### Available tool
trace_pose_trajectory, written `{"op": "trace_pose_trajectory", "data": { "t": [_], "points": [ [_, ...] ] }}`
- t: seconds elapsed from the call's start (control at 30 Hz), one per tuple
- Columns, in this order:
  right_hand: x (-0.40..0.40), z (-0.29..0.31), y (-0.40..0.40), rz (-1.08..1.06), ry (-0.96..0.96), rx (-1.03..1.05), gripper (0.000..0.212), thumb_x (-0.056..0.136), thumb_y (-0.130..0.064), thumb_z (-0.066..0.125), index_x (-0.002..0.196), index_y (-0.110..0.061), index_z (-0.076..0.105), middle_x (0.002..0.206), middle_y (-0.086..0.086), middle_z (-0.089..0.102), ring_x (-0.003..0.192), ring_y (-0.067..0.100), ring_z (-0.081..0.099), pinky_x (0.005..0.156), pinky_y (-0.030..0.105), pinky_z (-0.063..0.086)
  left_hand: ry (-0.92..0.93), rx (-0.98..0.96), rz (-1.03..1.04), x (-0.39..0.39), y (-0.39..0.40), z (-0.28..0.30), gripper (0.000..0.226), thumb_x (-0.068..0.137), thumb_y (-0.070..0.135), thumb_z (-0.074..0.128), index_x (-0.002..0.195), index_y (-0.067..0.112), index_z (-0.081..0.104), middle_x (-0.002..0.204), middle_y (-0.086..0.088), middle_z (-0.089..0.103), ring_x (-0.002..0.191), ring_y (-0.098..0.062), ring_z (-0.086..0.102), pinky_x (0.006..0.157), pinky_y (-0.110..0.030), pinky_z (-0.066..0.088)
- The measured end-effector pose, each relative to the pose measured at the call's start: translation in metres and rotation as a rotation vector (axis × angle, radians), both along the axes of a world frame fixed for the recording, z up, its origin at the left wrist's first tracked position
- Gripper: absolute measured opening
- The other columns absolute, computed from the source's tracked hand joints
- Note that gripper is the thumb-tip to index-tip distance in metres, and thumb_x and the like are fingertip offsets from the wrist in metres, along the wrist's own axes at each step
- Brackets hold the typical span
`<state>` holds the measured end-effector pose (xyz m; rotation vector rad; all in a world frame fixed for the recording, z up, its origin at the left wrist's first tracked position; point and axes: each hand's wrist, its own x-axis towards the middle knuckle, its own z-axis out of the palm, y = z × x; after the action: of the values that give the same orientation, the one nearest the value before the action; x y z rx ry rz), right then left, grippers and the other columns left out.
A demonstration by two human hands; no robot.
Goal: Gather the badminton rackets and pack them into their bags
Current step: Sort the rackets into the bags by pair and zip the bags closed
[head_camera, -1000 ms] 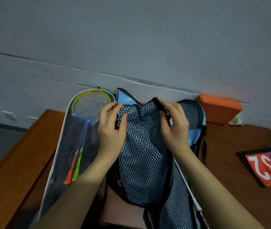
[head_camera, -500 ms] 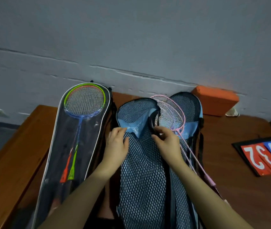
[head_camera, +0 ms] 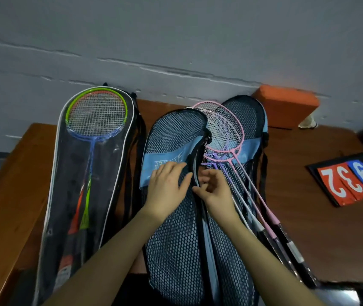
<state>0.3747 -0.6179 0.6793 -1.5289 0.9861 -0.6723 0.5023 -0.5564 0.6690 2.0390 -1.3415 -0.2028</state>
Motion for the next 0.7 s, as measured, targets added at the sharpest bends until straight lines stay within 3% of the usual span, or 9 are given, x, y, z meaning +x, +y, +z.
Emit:
{"op": "trace_pose_trajectory", "data": {
  "t": [0.07, 0.2, 0.27, 0.33, 0.4, 0.53, 0.6, 0.7],
  "points": [
    [-0.003, 0.000, 0.005, 0.010, -0.009, -0.017, 0.035, 0.075, 0.014, 0.065, 0.097, -0.007, 0.049, 0.087, 0.002, 0.053, 0.068, 0.002, 0.050, 0.067, 0.012, 0.044, 0.266, 0.086, -0.018, -0.003, -0.008, 0.006, 0.045, 0.090, 0.040, 0.052, 0.128, 0.017, 0.049, 0.115, -0.002, 0.059, 0.101, -0.019, 0.056, 0.092, -0.036, 0.045],
    [-0.007, -0.003, 0.012, 0.022, -0.038, -0.009, 0.029, 0.079, 0.009, 0.065, 0.092, -0.013, 0.051, 0.083, 0.001, 0.054, 0.069, 0.006, 0.051, 0.068, 0.015, 0.045, 0.558, 0.057, 0.024, -0.009, -0.021, 0.015, 0.039, 0.085, 0.021, 0.063, 0.122, 0.016, 0.053, 0.082, 0.010, 0.056, 0.069, -0.002, 0.056, 0.063, -0.005, 0.044],
    [-0.009, -0.006, 0.014, 0.013, -0.045, -0.006, 0.024, 0.082, 0.004, 0.064, 0.095, -0.015, 0.055, 0.089, 0.002, 0.059, 0.075, 0.007, 0.056, 0.073, 0.017, 0.047, 0.636, 0.045, 0.012, -0.010, -0.022, 0.015, 0.034, 0.084, 0.012, 0.063, 0.118, 0.017, 0.056, 0.085, 0.006, 0.061, 0.071, -0.003, 0.058, 0.067, -0.006, 0.046],
    [-0.010, -0.006, 0.017, 0.011, -0.043, -0.017, 0.023, 0.084, -0.001, 0.064, 0.098, -0.017, 0.058, 0.091, -0.001, 0.061, 0.080, 0.006, 0.058, 0.076, 0.017, 0.047, 0.706, 0.012, 0.010, -0.009, -0.020, 0.014, 0.031, 0.083, 0.009, 0.064, 0.112, 0.019, 0.060, 0.097, -0.006, 0.064, 0.079, -0.012, 0.063, 0.077, -0.019, 0.051],
    [-0.010, -0.005, 0.017, 0.004, -0.049, -0.026, 0.023, 0.085, -0.002, 0.063, 0.100, -0.019, 0.060, 0.089, -0.003, 0.061, 0.081, 0.005, 0.058, 0.076, 0.016, 0.046, 0.761, -0.038, 0.031, -0.007, -0.016, 0.018, 0.028, 0.083, 0.007, 0.064, 0.108, 0.019, 0.062, 0.098, -0.005, 0.064, 0.079, -0.011, 0.063, 0.076, -0.018, 0.051],
    [-0.017, -0.001, 0.014, 0.016, 0.054, -0.188, 0.028, 0.089, -0.002, 0.057, 0.109, -0.020, 0.062, 0.100, -0.009, 0.064, 0.095, 0.001, 0.058, 0.085, 0.016, 0.046, 0.751, -0.153, 0.001, 0.003, -0.002, 0.031, 0.025, 0.086, 0.005, 0.060, 0.104, 0.022, 0.064, 0.088, -0.005, 0.063, 0.070, -0.011, 0.061, 0.067, -0.014, 0.049],
    [-0.023, -0.002, 0.011, 0.007, 0.132, -0.330, 0.036, 0.090, 0.001, 0.052, 0.119, -0.019, 0.060, 0.107, -0.008, 0.061, 0.100, 0.001, 0.056, 0.088, 0.012, 0.043, 0.642, -0.150, -0.018, 0.009, 0.007, 0.032, 0.027, 0.088, 0.005, 0.056, 0.108, 0.021, 0.065, 0.097, -0.004, 0.062, 0.078, -0.014, 0.061, 0.073, -0.017, 0.049],
    [-0.026, -0.003, 0.005, -0.101, 0.129, -0.380, 0.042, 0.090, 0.006, 0.047, 0.124, -0.017, 0.057, 0.103, 0.002, 0.058, 0.094, 0.001, 0.054, 0.083, 0.008, 0.041, 0.423, -0.052, -0.021, 0.011, 0.016, 0.027, 0.037, 0.088, 0.005, 0.054, 0.122, 0.018, 0.058, 0.105, -0.001, 0.051, 0.086, -0.012, 0.055, 0.085, -0.021, 0.045]
  ]
}}
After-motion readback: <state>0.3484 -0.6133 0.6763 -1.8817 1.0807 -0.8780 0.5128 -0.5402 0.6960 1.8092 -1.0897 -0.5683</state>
